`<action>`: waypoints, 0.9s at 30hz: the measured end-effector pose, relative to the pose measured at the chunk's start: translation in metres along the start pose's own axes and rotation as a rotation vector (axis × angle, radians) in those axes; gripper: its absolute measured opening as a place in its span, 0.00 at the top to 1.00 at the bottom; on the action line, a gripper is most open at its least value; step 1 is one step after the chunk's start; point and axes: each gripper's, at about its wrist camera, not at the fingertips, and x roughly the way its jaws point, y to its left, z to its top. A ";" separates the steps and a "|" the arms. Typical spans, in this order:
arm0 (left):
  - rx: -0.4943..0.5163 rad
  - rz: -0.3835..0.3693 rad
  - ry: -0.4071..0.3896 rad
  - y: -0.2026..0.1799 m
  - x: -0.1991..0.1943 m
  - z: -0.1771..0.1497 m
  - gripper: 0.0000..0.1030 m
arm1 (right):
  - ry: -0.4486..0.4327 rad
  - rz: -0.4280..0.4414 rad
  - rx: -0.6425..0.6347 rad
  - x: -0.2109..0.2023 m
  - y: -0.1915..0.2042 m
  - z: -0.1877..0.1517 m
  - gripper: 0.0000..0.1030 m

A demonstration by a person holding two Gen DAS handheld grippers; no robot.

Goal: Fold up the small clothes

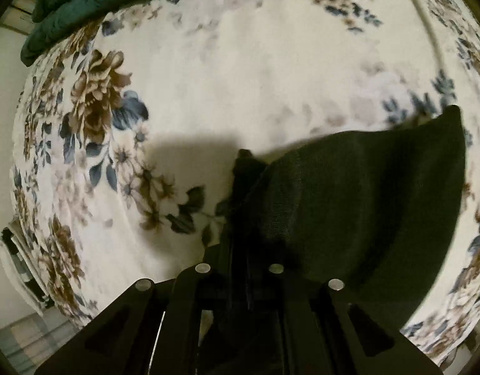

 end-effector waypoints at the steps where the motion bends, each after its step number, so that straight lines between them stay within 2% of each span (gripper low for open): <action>1: -0.006 0.010 0.015 0.006 0.001 0.001 0.93 | 0.012 0.026 0.002 0.001 -0.001 -0.004 0.72; 2: -0.008 0.030 0.032 0.013 0.001 0.001 0.91 | 0.021 0.053 -0.004 -0.002 -0.002 -0.011 0.67; 3: -0.007 0.034 0.047 0.019 0.000 0.001 0.91 | 0.025 0.066 -0.012 -0.006 -0.003 -0.018 0.55; 4: -0.005 0.033 0.054 0.023 -0.002 0.001 0.89 | 0.025 0.079 -0.024 -0.013 -0.006 -0.029 0.50; 6: 0.008 0.033 0.058 0.030 -0.008 0.000 0.78 | 0.025 0.106 -0.057 -0.027 -0.013 -0.057 0.48; 9: 0.047 0.047 0.061 0.028 -0.011 0.004 0.64 | 0.012 0.140 -0.082 -0.046 -0.034 -0.110 0.38; 12: 0.091 0.048 0.052 0.018 -0.010 0.008 0.60 | 0.025 0.137 -0.087 -0.049 -0.068 -0.178 0.36; 15: 0.156 0.066 0.058 0.005 0.004 0.010 0.60 | 0.085 0.098 -0.087 -0.029 -0.100 -0.261 0.36; 19: 0.233 0.123 0.115 -0.011 0.032 0.004 0.61 | 0.263 0.137 0.009 0.030 -0.131 -0.376 0.36; 22: 0.281 0.136 0.124 -0.020 0.038 -0.004 0.63 | 0.307 0.143 0.079 0.066 -0.143 -0.430 0.36; 23: 0.298 0.138 0.118 -0.022 0.037 -0.006 0.67 | 0.314 0.126 0.088 0.077 -0.145 -0.443 0.36; 24: 0.314 0.140 0.111 -0.024 0.036 -0.008 0.87 | 0.320 0.114 0.099 0.085 -0.146 -0.451 0.36; 25: 0.322 0.143 0.113 -0.025 0.036 -0.010 0.94 | 0.322 0.123 0.122 0.093 -0.148 -0.459 0.43; 26: 0.323 0.130 0.110 -0.025 0.033 -0.011 0.93 | 0.313 0.118 0.133 0.096 -0.150 -0.466 0.55; 27: 0.324 0.129 0.104 -0.026 0.030 -0.012 0.94 | 0.295 0.108 0.140 0.096 -0.153 -0.470 0.85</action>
